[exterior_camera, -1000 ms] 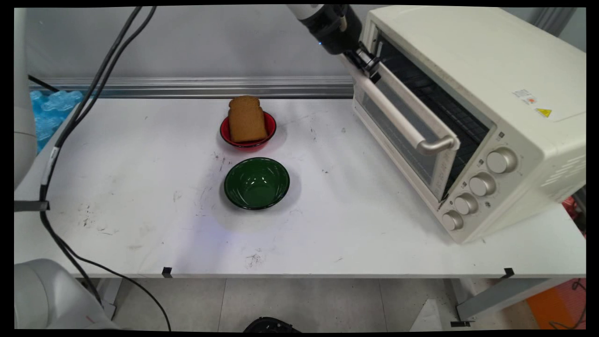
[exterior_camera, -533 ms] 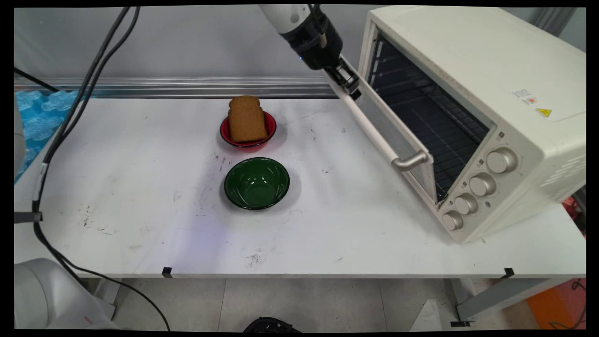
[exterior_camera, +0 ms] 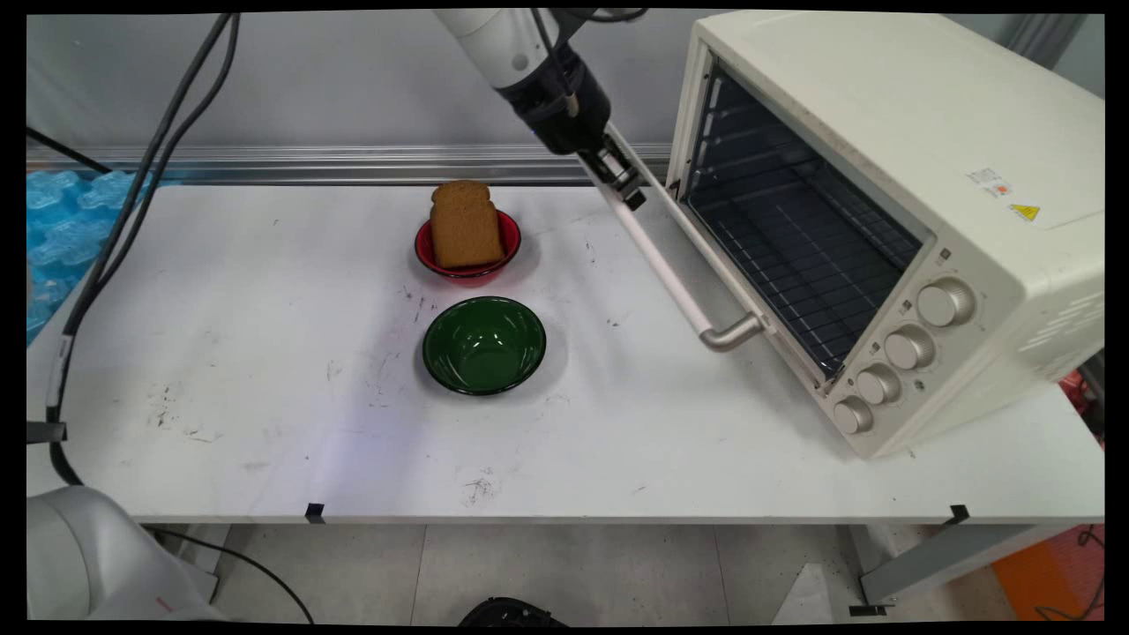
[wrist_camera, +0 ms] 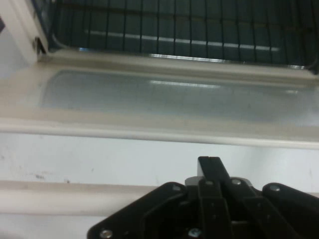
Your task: Open the oven
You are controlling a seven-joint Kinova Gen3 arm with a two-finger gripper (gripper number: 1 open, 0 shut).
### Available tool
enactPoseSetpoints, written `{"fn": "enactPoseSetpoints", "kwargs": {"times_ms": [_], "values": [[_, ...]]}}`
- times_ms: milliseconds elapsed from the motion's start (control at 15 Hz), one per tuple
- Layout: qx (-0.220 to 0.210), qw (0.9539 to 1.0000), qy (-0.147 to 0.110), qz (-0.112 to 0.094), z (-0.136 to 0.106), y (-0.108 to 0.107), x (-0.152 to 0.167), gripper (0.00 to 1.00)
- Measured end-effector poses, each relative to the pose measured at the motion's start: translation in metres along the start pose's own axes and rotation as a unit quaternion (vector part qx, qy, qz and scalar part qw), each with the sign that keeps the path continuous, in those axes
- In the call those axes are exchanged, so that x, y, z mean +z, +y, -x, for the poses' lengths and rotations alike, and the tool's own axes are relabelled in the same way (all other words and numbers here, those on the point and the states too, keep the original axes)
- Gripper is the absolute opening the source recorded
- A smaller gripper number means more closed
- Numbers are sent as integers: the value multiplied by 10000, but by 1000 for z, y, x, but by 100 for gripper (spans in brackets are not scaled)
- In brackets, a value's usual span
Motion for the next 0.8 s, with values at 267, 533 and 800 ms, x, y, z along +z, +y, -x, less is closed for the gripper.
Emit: {"fn": "enactPoseSetpoints", "kwargs": {"times_ms": [267, 533, 800], "values": [[34, 10000, -55, -76, 22, -5, 3, 0], [62, 9999, -63, -148, 44, -11, 10, 0], [73, 9998, -38, -182, 63, -14, 17, 0]]}}
